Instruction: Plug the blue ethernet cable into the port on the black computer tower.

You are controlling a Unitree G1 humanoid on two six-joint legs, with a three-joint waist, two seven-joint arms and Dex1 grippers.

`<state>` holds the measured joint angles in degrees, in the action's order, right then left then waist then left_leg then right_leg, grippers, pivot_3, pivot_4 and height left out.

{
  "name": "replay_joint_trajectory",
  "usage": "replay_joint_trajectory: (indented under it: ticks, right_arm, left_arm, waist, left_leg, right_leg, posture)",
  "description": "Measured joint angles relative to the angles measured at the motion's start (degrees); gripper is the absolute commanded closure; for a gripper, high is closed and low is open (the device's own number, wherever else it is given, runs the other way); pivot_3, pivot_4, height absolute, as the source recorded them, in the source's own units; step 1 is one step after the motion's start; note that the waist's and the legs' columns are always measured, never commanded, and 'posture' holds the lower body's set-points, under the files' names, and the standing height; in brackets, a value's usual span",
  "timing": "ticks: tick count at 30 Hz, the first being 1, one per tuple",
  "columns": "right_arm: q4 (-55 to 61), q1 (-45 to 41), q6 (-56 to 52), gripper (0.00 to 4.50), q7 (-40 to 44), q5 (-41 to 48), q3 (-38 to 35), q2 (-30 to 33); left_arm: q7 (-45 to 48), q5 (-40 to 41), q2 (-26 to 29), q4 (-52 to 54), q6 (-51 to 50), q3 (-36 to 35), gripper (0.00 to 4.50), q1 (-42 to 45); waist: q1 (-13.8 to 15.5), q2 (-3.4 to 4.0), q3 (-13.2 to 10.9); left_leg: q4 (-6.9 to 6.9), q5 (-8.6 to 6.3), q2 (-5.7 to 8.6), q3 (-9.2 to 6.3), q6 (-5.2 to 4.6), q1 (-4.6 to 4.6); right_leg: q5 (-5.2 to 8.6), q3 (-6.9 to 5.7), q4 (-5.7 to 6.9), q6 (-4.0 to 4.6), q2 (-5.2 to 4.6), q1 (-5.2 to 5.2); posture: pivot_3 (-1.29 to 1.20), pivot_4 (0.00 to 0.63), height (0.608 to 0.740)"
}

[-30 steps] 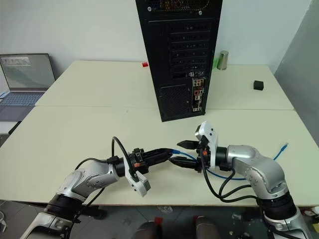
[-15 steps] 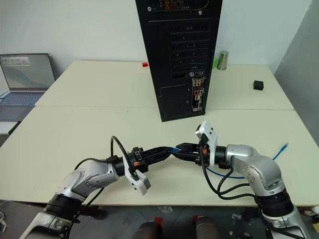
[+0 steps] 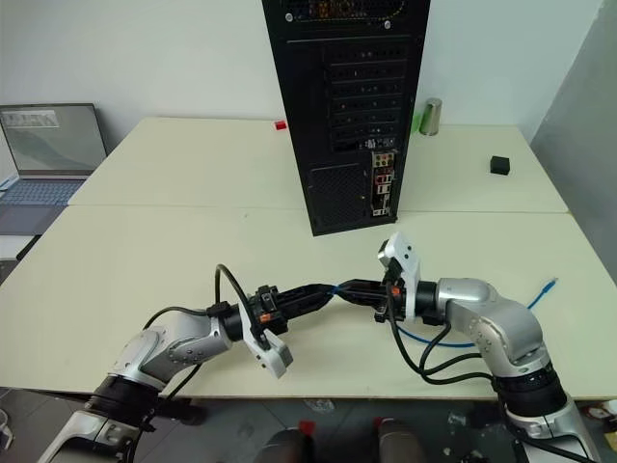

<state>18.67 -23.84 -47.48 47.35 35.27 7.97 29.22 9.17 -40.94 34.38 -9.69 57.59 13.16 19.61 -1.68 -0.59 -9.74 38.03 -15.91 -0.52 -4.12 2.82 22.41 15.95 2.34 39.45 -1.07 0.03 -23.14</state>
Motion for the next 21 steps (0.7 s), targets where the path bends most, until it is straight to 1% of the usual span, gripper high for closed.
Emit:
replay_joint_trajectory:
  ticks: [2,5,6,11,12,15,19,20,21]
  right_arm:
    - [-0.1,-0.2,0.0,4.5,0.1,0.0,0.0,0.1]
    - [-0.3,-0.3,-0.1,4.5,0.2,0.0,0.0,0.5]
    - [-0.4,-0.4,-0.1,4.5,0.3,0.0,0.0,0.6]
    - [-1.4,-0.4,-0.1,4.5,0.5,-0.1,0.0,1.3]
    - [-1.5,-0.4,0.0,4.5,0.4,-0.2,-0.1,1.3]
    - [-1.6,-0.4,0.2,4.5,-0.2,-0.3,-0.9,1.4]
    - [-2.4,-0.5,1.3,4.5,-2.2,-0.9,-3.9,1.6]
    - [-2.7,-0.5,1.7,4.5,-3.0,-1.3,-4.6,1.5]
    - [-2.9,-0.5,2.8,4.5,-5.0,-2.5,-5.8,1.3]
  left_arm:
    - [0.0,0.0,0.0,0.0,0.0,0.0,3.52,0.1]
    - [0.4,1.5,0.0,0.0,0.0,0.1,2.98,0.1]
    - [0.8,2.5,0.1,-0.1,-0.1,0.4,2.86,0.1]
    - [3.3,8.1,0.7,-1.0,-1.2,1.1,1.83,0.2]
    - [3.9,9.5,0.8,-1.3,-1.6,1.1,1.52,0.2]
    - [4.9,12.5,1.3,-1.4,-2.2,1.1,0.94,0.0]
    - [7.5,17.9,1.8,-0.6,-4.8,1.1,0.94,-1.9]
    - [8.4,19.5,1.7,0.2,-6.5,1.1,0.94,-2.5]
    - [9.9,23.5,0.2,2.1,-11.1,1.0,0.94,-3.7]
  waist:
    - [0.0,0.0,0.0]
    - [0.0,0.0,0.0]
    - [0.0,0.0,0.0]
    - [0.0,0.0,0.0]
    - [0.0,0.0,0.0]
    - [0.0,0.0,0.0]
    - [0.0,0.0,0.0]
    - [0.0,0.0,0.0]
    - [0.0,0.0,0.0]
  left_leg:
    - [0.0,0.0,0.0,0.0,0.0,0.0]
    - [0.0,0.0,0.0,-0.01,0.0,0.0]
    - [0.0,0.0,0.0,-0.01,0.0,0.0]
    - [0.0,0.0,-0.01,-0.01,0.0,0.0]
    - [0.0,0.0,-0.01,-0.02,0.0,0.0]
    - [0.0,0.0,-0.01,-0.03,0.0,0.0]
    - [0.0,0.0,-0.02,-0.03,0.0,0.0]
    - [0.0,0.0,-0.02,-0.03,0.0,0.0]
    - [0.0,0.0,0.0,-0.05,0.0,0.0]
  right_leg:
    - [0.0,0.0,0.0,0.0,0.0,0.0]
    - [0.0,0.0,0.0,0.0,0.0,0.0]
    - [0.0,0.0,0.0,0.0,-0.01,0.0]
    - [0.0,0.01,0.01,0.0,-0.01,-0.01]
    - [0.0,0.0,0.02,0.0,-0.01,-0.01]
    - [0.0,0.01,0.01,0.0,-0.01,-0.01]
    - [0.0,0.01,0.02,0.0,-0.01,-0.01]
    - [0.0,0.0,0.01,0.0,-0.01,-0.01]
    - [0.0,0.03,0.06,0.0,-0.01,-0.02]
  posture:
    - [0.0,0.15,0.74]
    - [0.0,0.15,0.74]
    - [0.0,0.15,0.74]
    - [0.0,0.15,0.74]
    - [0.0,0.15,0.74]
    - [0.0,0.15,0.74]
    - [0.0,0.15,0.74]
    - [0.0,0.15,0.74]
    - [0.0,0.15,0.74]
